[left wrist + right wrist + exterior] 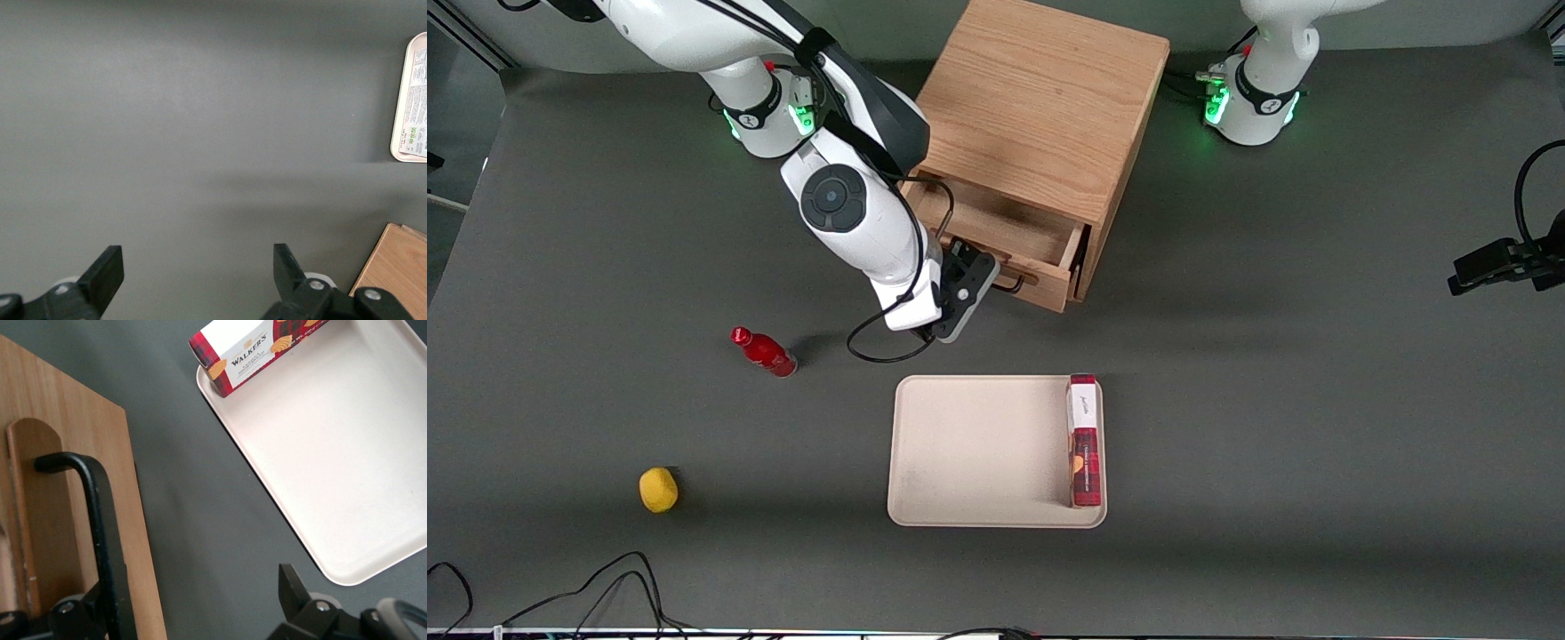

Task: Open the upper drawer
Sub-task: 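Pull the upper drawer outward from the cabinet with the right gripper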

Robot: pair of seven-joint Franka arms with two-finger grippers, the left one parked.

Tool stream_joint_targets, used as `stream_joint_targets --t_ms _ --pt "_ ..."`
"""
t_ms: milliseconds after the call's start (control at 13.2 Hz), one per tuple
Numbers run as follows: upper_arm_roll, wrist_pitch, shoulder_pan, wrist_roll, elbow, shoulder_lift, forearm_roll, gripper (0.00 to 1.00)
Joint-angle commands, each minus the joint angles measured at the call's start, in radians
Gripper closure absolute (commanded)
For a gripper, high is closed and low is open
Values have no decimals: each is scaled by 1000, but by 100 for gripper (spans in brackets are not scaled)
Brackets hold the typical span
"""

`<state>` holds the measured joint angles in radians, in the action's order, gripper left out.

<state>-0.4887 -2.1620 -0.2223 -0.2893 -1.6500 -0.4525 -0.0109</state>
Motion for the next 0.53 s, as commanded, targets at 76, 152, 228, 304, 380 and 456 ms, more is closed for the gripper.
stream_joint_targets --t_ms 76,152,228,304,380,456 --pt "-4 -5 15 -19 38 -23 39 0" --pt "-4 -5 24 -31 44 -25 43 0" --pt "-4 -5 27 -36 47 -25 45 0" --pt "-4 -4 29 -36 55 -32 46 0" --pt "-4 -5 32 -42 64 -35 48 0" --pt "-4 -5 35 -53 76 -41 49 0"
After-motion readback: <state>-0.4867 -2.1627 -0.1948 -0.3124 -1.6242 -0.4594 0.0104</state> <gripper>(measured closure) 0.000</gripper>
